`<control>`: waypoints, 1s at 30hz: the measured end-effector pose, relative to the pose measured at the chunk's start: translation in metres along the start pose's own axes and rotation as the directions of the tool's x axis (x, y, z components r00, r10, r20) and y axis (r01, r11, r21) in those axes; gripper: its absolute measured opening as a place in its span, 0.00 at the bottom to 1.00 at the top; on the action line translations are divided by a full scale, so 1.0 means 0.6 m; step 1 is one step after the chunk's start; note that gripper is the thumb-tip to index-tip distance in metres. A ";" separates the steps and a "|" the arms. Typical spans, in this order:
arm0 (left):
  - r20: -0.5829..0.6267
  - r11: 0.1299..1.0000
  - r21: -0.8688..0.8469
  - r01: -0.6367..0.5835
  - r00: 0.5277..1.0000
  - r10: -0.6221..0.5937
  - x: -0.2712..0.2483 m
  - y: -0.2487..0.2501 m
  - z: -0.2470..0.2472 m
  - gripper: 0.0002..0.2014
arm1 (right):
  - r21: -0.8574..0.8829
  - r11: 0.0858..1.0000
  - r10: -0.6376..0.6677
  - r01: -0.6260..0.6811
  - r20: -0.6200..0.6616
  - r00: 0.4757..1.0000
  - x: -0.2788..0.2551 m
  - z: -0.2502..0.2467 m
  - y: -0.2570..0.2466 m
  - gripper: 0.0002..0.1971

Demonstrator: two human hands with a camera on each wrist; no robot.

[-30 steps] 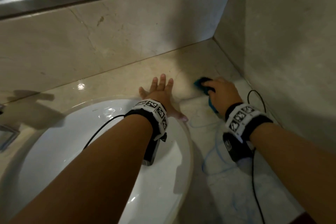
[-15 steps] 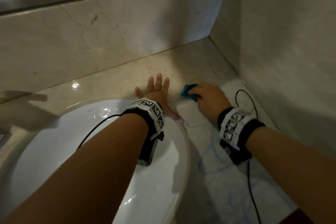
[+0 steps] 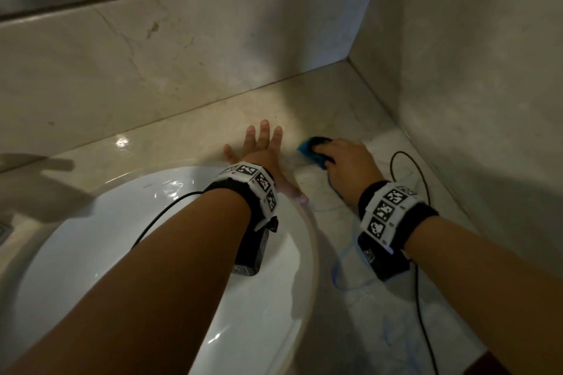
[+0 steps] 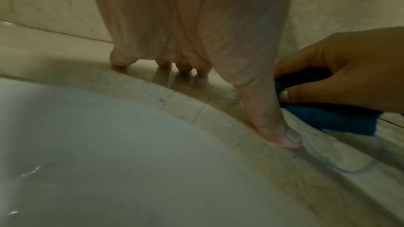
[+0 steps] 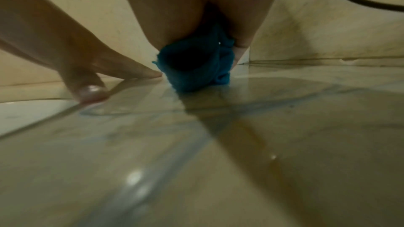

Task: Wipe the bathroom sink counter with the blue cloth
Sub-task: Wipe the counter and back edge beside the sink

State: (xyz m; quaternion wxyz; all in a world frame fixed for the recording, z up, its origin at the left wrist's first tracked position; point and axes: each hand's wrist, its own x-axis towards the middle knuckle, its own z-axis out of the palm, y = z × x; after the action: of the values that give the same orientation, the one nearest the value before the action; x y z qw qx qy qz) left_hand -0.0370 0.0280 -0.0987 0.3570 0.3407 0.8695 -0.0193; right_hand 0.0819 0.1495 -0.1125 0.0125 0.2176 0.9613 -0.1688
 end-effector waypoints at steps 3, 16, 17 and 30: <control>-0.005 1.000 -0.008 -0.007 1.000 0.007 -0.001 -0.002 0.000 0.72 | 0.042 0.997 0.063 -0.063 -0.016 0.998 0.026 -0.012 0.032 0.21; 0.000 1.000 -0.017 -0.009 1.000 0.009 -0.001 0.000 -0.003 0.73 | 0.051 0.986 0.159 -0.158 -0.016 0.987 -0.018 -0.011 0.040 0.21; -0.005 1.000 -0.016 -0.006 1.000 0.006 -0.002 -0.001 -0.002 0.73 | 0.035 0.991 0.128 -0.128 -0.010 0.992 -0.015 -0.008 0.036 0.21; -0.028 1.000 0.013 0.002 1.000 -0.002 -0.002 -0.001 0.002 0.71 | 0.060 0.978 0.205 -0.201 -0.065 0.977 -0.017 -0.021 0.069 0.20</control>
State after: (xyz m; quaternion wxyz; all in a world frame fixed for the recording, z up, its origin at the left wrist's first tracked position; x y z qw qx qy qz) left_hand -0.0360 0.0264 -0.0989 0.3426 0.3426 0.8746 -0.0206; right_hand 0.1096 0.1846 -0.1129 -0.0101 0.3206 0.9291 -0.1843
